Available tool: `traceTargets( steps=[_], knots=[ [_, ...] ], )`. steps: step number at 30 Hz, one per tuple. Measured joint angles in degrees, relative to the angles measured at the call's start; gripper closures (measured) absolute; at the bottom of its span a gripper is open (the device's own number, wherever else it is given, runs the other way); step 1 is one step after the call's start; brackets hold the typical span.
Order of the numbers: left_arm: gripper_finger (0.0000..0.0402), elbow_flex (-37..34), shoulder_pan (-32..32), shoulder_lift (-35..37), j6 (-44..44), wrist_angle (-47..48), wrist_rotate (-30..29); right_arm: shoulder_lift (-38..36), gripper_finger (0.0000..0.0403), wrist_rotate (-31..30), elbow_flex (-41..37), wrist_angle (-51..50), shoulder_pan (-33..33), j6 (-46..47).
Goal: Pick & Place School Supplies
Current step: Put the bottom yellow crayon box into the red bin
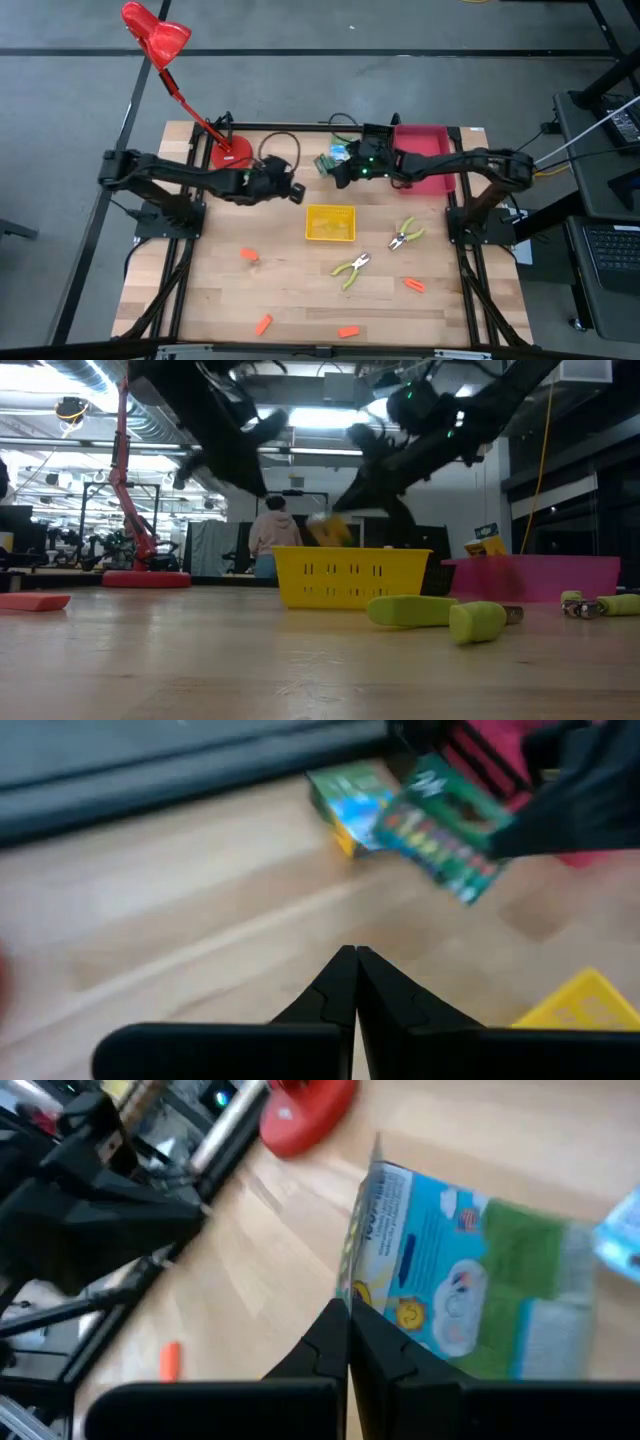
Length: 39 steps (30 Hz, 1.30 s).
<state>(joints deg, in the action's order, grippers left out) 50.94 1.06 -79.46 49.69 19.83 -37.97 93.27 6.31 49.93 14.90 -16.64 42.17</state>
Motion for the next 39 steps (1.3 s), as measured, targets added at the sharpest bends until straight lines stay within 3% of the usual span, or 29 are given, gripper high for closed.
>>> traceTargets(
  steps=[6, 11, 19, 27, 39],
  knots=[
    [0.04, 0.0, -3.36, 5.48, 5.54, 9.3, -5.75, -12.57, 0.0402, -7.93, 0.02, -14.48, 0.33, -2.4],
    [0.04, 0.02, -4.73, 6.01, 7.39, 8.11, -7.62, -24.07, 0.0402, -17.72, 0.0, -32.81, -0.38, -3.96],
    [0.04, 0.02, -4.61, 5.57, 6.73, 3.2, -8.51, -36.71, 0.0403, -27.74, 0.0, -49.59, -2.54, -3.85],
    [0.04, 0.02, -4.61, 5.57, 4.0, -4.03, -9.22, -41.2, 0.0403, -35.66, 0.0, -64.77, -2.8, -0.63],
    [0.04, 0.02, -4.72, 5.59, 2.06, -5.94, -8.21, -42.59, 0.0403, -39.81, 0.0, -65.63, -2.8, 0.21]
  ],
)
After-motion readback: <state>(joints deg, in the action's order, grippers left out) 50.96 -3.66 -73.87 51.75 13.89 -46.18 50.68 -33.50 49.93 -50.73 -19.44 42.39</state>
